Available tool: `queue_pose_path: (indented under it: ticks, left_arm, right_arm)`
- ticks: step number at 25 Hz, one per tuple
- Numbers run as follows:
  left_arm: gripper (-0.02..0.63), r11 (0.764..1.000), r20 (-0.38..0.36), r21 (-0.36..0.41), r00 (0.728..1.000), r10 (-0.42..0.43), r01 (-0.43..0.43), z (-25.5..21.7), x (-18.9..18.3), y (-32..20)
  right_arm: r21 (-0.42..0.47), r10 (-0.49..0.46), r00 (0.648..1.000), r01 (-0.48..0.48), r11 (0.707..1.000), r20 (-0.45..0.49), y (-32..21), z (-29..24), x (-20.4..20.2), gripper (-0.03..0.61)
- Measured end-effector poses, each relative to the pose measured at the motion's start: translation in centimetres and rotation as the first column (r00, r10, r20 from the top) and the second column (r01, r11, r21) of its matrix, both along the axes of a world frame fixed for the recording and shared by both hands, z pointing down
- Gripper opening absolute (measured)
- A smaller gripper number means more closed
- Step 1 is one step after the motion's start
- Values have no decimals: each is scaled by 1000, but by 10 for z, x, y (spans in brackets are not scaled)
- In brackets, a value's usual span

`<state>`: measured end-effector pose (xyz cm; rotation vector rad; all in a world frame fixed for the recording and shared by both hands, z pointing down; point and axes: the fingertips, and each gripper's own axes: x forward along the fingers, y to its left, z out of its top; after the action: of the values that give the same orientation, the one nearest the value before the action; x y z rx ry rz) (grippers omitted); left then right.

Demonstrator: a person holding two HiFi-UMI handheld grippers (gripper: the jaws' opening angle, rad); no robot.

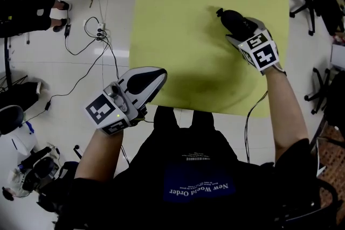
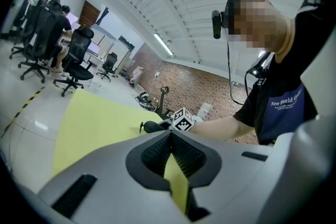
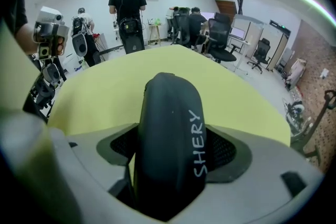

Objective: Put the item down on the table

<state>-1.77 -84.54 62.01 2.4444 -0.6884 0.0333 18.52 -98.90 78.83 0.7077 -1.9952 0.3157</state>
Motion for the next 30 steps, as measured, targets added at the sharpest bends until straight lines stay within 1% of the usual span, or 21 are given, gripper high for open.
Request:
queue_pose_path:
  ticks: [3,6,10,12,15,17,19,23,25,26,27,30]
  left_arm:
    - [2,1000,2,3,1000,-2,2,0,-1,6]
    - [2,1000,6,8,1000,-6,6,-5,-7,9]
    - [2,1000,16,19,1000,-14,14,-16,-12,11]
    - [3,999,12,35,1000,-16,16,-28,-12,11]
    - [3,998,-3,67,1000,-20,20,-49,-12,12]
    - [2,996,-24,83,999,-30,32,-65,-13,10]
    - [3,995,-51,92,998,-44,48,-85,-15,8]
    - [2,989,-81,136,995,-53,64,-129,-16,8]
    - [2,984,-90,167,995,-51,66,-151,-16,10]
    - [2,981,-94,183,994,-49,66,-162,-16,10]
    - [2,977,-96,201,994,-47,66,-172,-17,10]
    - [2,968,-94,244,995,-39,61,-197,-20,13]
  right_arm:
    - [8,6,1000,-7,1000,24,1,-6,-2,380]
    - [32,3,999,-4,999,46,1,-24,-8,396]
    - [77,9,995,-17,997,96,2,-60,-14,396]
    - [104,20,990,-35,994,139,2,-85,-16,396]
    - [134,41,971,-74,988,236,7,-130,-17,396]
    - [154,56,948,-109,982,313,11,-165,-17,396]
    - [173,65,916,-143,974,397,17,-203,-16,396]
    - [195,38,828,-176,965,559,44,-279,-15,394]
    - [225,9,792,-184,957,611,62,-313,-12,393]
    - [246,-5,779,-193,950,627,70,-329,-9,358]
    - [270,-17,769,-203,941,639,76,-343,-6,308]
    - [319,-45,749,-227,920,661,97,-374,0,233]
